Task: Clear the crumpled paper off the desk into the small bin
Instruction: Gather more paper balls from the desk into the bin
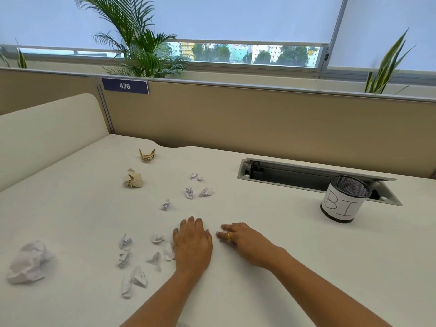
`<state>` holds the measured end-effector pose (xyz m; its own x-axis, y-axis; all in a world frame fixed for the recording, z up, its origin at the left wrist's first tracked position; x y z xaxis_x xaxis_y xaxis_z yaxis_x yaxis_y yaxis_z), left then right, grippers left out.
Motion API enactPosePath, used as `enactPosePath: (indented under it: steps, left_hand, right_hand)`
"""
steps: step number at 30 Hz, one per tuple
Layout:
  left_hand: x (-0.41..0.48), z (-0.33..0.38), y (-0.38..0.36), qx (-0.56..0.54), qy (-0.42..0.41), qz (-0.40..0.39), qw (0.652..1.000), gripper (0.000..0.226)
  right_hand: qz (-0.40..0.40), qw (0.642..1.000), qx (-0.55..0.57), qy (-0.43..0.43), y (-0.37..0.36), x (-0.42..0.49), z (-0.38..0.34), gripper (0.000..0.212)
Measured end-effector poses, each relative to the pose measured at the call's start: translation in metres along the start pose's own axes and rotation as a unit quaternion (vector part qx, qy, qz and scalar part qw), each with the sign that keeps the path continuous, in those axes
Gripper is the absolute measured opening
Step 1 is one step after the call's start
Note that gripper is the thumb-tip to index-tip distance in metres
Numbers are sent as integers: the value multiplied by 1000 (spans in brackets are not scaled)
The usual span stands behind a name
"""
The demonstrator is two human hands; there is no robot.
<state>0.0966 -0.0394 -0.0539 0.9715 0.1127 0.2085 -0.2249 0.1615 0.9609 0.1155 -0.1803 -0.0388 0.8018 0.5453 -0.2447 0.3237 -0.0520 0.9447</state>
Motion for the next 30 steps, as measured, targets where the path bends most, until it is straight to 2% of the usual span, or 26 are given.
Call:
enactPosePath:
  steps: [8,10,14,22,30]
  left_hand:
    - [8,-4,-7,-37,-3,-20,999,32]
    - [16,-8,-9,-3,-20,-39,999,37]
    - [42,-23,3,48,-48,-45,997,39]
    - [78,-72,23,44,46,-177,982,45]
    - [68,-57,24,96,-39,-132,986,29]
  right_hand:
    - [108,993,38,-25,-14,-10,-15,33]
    - [119,992,36,-31,-15,-11,-16,30]
    - [120,990,56,-40,-16,-14,-18,26]
    - [127,989,52,-55,-13,-25,-17,22]
    - [95,992,-22,-74,-8,-35,-3,18]
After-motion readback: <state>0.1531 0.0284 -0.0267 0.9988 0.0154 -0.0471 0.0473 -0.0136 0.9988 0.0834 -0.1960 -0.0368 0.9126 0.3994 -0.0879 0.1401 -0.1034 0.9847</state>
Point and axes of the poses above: each hand's wrist, its own x-axis towards the middle knuckle, its own y-axis out of the back of the hand, z = x × y, the point moved 2 cm from there along x, towards the middle knuckle, and after that the axes turned 4 degrees about -z, right-handed, at the moved point
